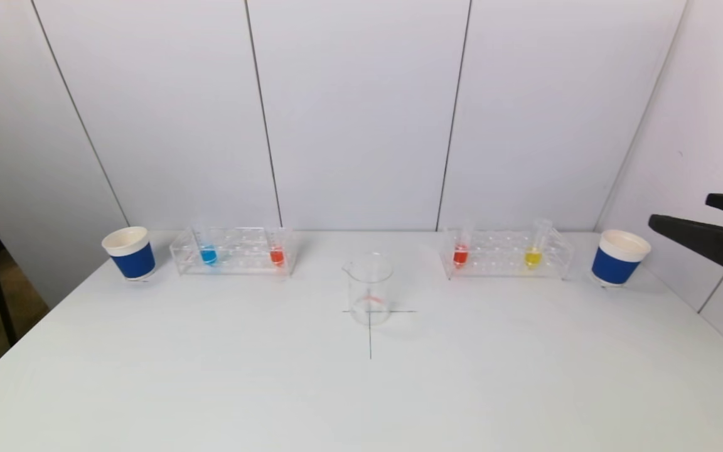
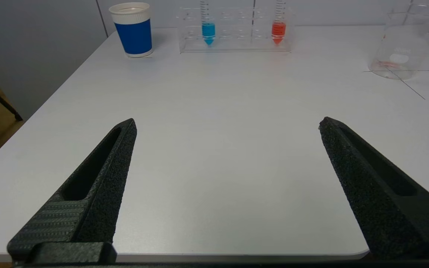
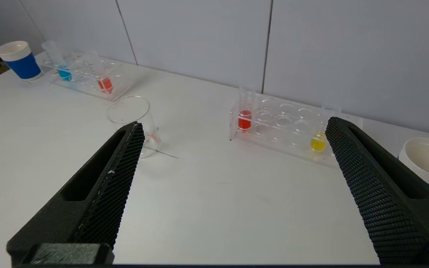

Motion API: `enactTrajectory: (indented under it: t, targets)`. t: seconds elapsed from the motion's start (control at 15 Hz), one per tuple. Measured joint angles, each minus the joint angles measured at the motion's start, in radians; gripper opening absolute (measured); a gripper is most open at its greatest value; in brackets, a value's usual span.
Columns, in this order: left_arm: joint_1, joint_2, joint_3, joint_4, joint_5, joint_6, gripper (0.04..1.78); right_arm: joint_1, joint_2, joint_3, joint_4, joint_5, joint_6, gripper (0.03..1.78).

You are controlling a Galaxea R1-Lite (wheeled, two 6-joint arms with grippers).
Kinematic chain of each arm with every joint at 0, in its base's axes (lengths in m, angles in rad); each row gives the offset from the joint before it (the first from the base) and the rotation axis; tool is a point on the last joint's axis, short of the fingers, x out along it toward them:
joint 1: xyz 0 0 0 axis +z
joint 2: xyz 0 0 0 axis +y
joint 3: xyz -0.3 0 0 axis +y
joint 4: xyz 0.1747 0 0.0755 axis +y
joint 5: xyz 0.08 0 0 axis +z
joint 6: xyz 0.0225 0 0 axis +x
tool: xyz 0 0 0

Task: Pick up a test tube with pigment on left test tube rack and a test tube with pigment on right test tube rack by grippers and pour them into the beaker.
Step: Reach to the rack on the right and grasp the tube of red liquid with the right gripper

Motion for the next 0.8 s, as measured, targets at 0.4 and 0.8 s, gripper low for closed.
enactTrajectory:
  t: [0.4, 0.8]
  targets:
    - [0.000, 0.000, 0.000, 0.000, 0.000, 0.000, 1.72, 0.039, 0.250, 0.079, -0.304, 0.001, -0.012, 1.77]
    - [0.000, 0.000, 0.000, 0.000, 0.000, 0.000, 1.72, 0.082, 0.512, 0.172, -0.730, -0.004, -0.006, 1.77]
